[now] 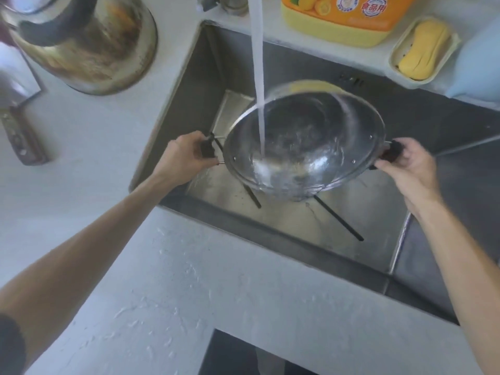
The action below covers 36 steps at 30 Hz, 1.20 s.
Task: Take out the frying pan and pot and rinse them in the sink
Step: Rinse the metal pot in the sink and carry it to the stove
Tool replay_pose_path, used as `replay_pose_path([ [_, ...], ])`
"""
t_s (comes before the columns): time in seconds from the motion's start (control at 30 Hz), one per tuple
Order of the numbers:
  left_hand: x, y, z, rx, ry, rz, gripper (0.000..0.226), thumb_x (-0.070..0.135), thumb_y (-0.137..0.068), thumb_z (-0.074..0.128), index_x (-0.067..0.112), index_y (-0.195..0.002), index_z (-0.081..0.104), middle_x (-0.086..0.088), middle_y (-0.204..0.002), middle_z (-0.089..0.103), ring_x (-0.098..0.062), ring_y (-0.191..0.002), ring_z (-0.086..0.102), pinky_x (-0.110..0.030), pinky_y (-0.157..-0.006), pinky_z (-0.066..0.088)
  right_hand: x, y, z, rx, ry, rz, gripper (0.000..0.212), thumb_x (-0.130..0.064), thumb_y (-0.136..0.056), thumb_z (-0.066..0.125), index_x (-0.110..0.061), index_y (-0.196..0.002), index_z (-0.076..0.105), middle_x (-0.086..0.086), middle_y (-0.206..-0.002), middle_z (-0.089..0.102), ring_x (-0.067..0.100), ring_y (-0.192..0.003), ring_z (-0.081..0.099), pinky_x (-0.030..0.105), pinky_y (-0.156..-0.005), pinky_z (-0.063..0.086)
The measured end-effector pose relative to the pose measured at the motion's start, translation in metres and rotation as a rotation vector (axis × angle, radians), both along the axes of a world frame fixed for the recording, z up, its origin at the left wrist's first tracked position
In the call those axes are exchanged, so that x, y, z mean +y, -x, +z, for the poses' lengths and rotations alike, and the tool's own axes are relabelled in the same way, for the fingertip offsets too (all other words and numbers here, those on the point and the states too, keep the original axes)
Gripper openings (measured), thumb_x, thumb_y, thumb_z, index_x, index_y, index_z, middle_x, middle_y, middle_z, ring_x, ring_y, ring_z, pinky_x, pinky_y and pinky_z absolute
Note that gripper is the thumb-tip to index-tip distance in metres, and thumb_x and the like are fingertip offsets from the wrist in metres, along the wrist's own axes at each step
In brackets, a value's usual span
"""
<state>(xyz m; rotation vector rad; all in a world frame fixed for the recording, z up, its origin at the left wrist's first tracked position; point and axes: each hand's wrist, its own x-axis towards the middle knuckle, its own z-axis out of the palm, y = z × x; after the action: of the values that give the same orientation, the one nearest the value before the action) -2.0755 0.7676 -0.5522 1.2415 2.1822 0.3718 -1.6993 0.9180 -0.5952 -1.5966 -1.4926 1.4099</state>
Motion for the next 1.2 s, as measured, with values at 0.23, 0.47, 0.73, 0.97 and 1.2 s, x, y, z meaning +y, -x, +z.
replay_pose_path([
  [0.23, 0.012, 0.001, -0.008, -0.184, -0.202, 0.167, 0.031, 0.012, -0.071, 0.079, 0.026, -0.066, 0.051, 0.010, -0.071, 0.066, 0.016, -0.054, 0.056, -0.003, -0.053, 0.041, 0.006, 0.008, 0.024, 0.127, -0.219, -0.010, 0.035, -0.001, -0.074, 0.072, -0.035, -0.079, 0.067, -0.023, -0.080, 0.071, -0.005, -0.077, 0.063, 0.013, -0.077, 0.049],
  [0.47, 0.014, 0.001, -0.014, -0.306, -0.229, 0.206, 0.030, -0.006, -0.074, 0.070, 0.021, -0.082, 0.057, 0.006, -0.084, 0.064, 0.006, -0.065, 0.063, -0.007, -0.049, 0.046, 0.012, 0.006, 0.032, 0.203, -0.575, 0.072, 0.023, 0.000, -0.076, 0.074, -0.019, -0.084, 0.065, -0.010, -0.112, 0.065, 0.023, -0.105, 0.061, 0.040, -0.089, 0.050],
  [0.73, 0.004, 0.003, -0.014, -1.191, -0.201, 0.463, 0.054, -0.007, -0.075, 0.044, -0.006, -0.128, 0.048, -0.015, -0.114, 0.059, -0.022, -0.095, 0.063, -0.028, -0.089, 0.051, 0.021, -0.001, 0.032, 0.137, -0.630, 0.170, 0.021, -0.004, -0.080, 0.074, -0.023, -0.087, 0.067, -0.005, -0.142, 0.050, 0.020, -0.125, 0.053, 0.028, -0.100, 0.045],
  [0.97, 0.008, 0.004, -0.015, -1.124, -0.237, 0.529, 0.030, 0.003, -0.092, 0.050, 0.009, -0.121, 0.056, 0.001, -0.094, 0.070, -0.010, -0.083, 0.067, -0.020, -0.080, 0.052, 0.013, -0.005, 0.010, 0.023, -0.525, 0.262, 0.038, 0.013, -0.076, 0.068, -0.023, -0.090, 0.070, -0.012, -0.147, 0.043, 0.017, -0.131, 0.049, 0.030, -0.106, 0.042],
  [1.2, -0.005, 0.012, 0.000, -1.043, -0.354, 0.416, 0.032, -0.005, -0.089, 0.051, 0.010, -0.116, 0.057, -0.003, -0.098, 0.061, -0.008, -0.073, 0.061, -0.022, -0.085, 0.051, 0.014, 0.002, 0.004, -0.072, -0.303, 0.378, 0.036, 0.024, -0.072, 0.063, -0.008, -0.089, 0.067, -0.026, -0.088, 0.061, -0.008, -0.081, 0.061, 0.007, -0.079, 0.045],
])
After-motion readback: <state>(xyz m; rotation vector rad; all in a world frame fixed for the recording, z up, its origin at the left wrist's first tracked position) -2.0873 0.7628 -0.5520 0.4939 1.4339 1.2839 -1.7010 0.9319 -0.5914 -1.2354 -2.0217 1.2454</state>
